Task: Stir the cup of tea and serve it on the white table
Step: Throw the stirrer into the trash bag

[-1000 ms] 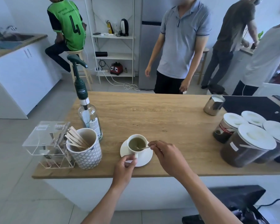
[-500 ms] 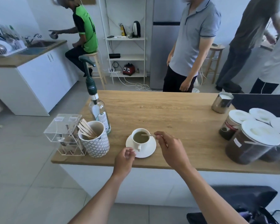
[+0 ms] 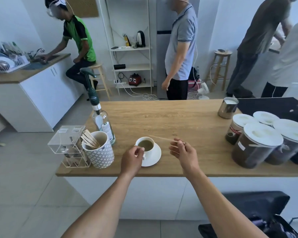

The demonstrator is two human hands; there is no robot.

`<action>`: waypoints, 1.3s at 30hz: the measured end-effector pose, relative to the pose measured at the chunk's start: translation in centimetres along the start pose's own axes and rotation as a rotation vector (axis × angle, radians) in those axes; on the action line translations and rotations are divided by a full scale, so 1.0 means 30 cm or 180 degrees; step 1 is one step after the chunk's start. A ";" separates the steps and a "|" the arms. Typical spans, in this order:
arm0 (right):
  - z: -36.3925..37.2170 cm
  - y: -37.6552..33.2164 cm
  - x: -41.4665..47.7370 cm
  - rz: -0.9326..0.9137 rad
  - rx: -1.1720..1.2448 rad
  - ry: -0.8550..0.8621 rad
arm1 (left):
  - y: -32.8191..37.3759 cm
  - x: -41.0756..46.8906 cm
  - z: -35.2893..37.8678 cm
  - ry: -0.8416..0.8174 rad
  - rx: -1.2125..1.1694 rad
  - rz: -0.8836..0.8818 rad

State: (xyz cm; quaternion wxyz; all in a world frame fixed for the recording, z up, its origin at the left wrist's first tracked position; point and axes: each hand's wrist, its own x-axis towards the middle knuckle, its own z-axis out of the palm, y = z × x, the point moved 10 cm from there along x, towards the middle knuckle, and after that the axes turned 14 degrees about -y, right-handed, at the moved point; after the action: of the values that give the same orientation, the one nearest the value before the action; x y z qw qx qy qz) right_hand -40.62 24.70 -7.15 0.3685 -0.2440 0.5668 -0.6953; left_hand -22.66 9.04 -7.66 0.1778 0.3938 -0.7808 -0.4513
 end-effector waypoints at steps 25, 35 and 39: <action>-1.141 0.189 -1.094 -0.0615 0.2932 0.2893 | 0.649 -0.456 1.196 -0.2068 0.0733 0.1238; -1.426 0.260 -1.513 -0.0533 0.2473 0.4065 | 0.725 -0.749 1.535 -0.2727 0.0823 0.1587; -1.482 0.301 -1.560 -0.0176 0.2181 0.4412 | 0.716 -0.763 1.576 -0.2781 0.0848 0.1525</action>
State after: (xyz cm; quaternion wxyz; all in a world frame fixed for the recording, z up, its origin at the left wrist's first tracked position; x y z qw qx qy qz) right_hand -43.63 87.90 -22.82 -0.0330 0.3606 0.4150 -0.8347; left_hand -48.00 59.57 -12.78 -0.1182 -0.0022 -0.9012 -0.4169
